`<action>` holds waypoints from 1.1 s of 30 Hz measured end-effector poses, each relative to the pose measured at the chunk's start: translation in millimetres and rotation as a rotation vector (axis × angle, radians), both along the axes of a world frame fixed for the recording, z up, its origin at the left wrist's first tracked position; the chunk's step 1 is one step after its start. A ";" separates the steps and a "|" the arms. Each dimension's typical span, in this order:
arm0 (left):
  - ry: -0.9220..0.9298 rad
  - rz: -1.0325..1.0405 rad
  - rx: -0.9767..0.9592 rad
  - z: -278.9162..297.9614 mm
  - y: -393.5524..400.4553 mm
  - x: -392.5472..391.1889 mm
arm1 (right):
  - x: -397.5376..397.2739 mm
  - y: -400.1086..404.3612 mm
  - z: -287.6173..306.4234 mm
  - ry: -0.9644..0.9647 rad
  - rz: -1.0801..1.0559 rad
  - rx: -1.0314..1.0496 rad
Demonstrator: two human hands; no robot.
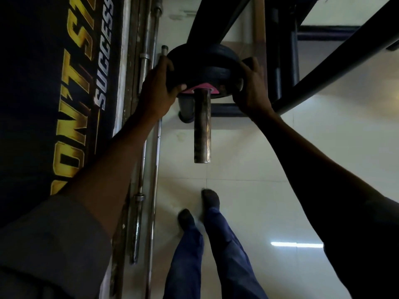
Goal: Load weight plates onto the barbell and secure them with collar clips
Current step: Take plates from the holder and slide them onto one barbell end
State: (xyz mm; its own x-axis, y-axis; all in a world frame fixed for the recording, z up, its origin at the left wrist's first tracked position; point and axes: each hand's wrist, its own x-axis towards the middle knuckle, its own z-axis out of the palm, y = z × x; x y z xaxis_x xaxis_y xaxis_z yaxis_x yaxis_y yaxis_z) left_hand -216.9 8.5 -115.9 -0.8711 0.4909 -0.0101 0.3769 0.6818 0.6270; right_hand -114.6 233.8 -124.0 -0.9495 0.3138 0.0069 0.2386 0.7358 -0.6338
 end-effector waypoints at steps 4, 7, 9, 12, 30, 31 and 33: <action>-0.023 -0.045 0.041 -5.0 -8.9 1.6 | 4.5 -2.5 -2.5 0.025 0.023 -0.077; -0.001 -0.076 0.019 -10.3 -14.5 5.7 | 10.3 -4.9 0.0 0.052 0.031 -0.083; -0.020 -0.072 0.010 -15.7 -19.9 13.3 | 21.4 -10.0 1.8 0.059 0.048 -0.100; -0.061 -0.084 0.032 -22.7 -36.7 35.3 | 46.2 -22.8 2.4 0.094 0.064 -0.145; -0.135 0.035 0.064 -22.5 -105.6 204.7 | 199.8 -93.1 -12.8 0.060 0.010 -0.174; -0.138 0.036 0.066 -19.2 -107.7 214.5 | 211.2 -96.1 -10.0 0.059 0.005 -0.189; -0.136 0.037 0.088 -5.5 -110.0 237.0 | 237.4 -100.7 2.2 0.085 -0.013 -0.207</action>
